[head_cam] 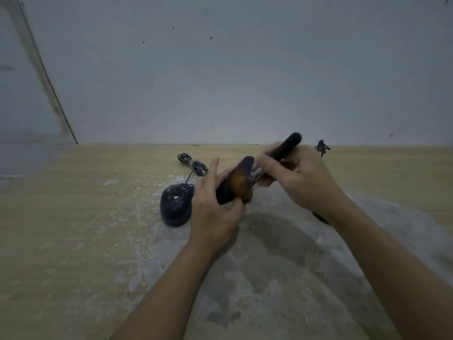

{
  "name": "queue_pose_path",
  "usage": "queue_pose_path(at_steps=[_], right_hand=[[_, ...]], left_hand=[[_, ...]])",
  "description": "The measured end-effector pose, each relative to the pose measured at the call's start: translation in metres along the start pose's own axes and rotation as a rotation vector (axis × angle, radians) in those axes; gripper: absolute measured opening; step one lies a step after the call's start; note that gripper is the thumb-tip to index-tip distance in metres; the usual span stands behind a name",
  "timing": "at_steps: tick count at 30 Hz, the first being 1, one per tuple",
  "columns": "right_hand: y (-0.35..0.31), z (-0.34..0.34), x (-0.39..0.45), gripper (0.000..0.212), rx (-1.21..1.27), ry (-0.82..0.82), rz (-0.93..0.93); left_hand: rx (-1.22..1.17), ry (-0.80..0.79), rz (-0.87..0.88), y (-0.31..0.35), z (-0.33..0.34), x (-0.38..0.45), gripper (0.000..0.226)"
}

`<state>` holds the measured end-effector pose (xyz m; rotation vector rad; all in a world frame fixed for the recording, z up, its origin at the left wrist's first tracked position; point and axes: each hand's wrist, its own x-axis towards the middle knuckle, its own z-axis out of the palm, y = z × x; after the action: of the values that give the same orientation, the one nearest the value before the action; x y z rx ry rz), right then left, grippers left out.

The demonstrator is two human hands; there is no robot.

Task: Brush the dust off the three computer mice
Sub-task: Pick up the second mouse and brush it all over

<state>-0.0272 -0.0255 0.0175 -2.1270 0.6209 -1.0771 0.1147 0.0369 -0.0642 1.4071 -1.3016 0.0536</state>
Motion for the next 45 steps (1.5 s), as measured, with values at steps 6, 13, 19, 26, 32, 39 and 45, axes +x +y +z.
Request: queue_pose_path(at_steps=[6,13,19,26,32,39,45], right_hand=[[-0.002,-0.017,0.004,0.013,0.159,0.227,0.010],[0.019,-0.020,0.006,0.010,0.007,0.444,0.065],[0.015,-0.026,0.008,0.016,0.265,0.368,0.086],[0.009,-0.026,0.008,0.016,0.361,0.354,0.031],[0.009,-0.008,0.007,0.012,0.340,0.276,0.011],[-0.002,-0.010,0.001,0.021,0.477,0.041,0.002],[0.005,-0.014,0.000,0.016,0.542,-0.005,0.072]], left_hand=[[0.006,0.005,0.014,0.004,0.001,-0.002,0.076],[-0.262,-0.004,-0.232,0.009,-0.001,0.000,0.066],[-1.102,-0.004,-0.762,0.018,-0.005,0.011,0.037],[-1.392,-0.058,-0.816,0.022,-0.010,0.014,0.035],[-1.433,-0.078,-0.842,0.027,-0.008,0.015,0.034],[-1.449,-0.079,-0.899,0.019,-0.007,0.013,0.033],[-1.544,-0.028,-0.917,0.016,-0.006,0.014,0.038]])
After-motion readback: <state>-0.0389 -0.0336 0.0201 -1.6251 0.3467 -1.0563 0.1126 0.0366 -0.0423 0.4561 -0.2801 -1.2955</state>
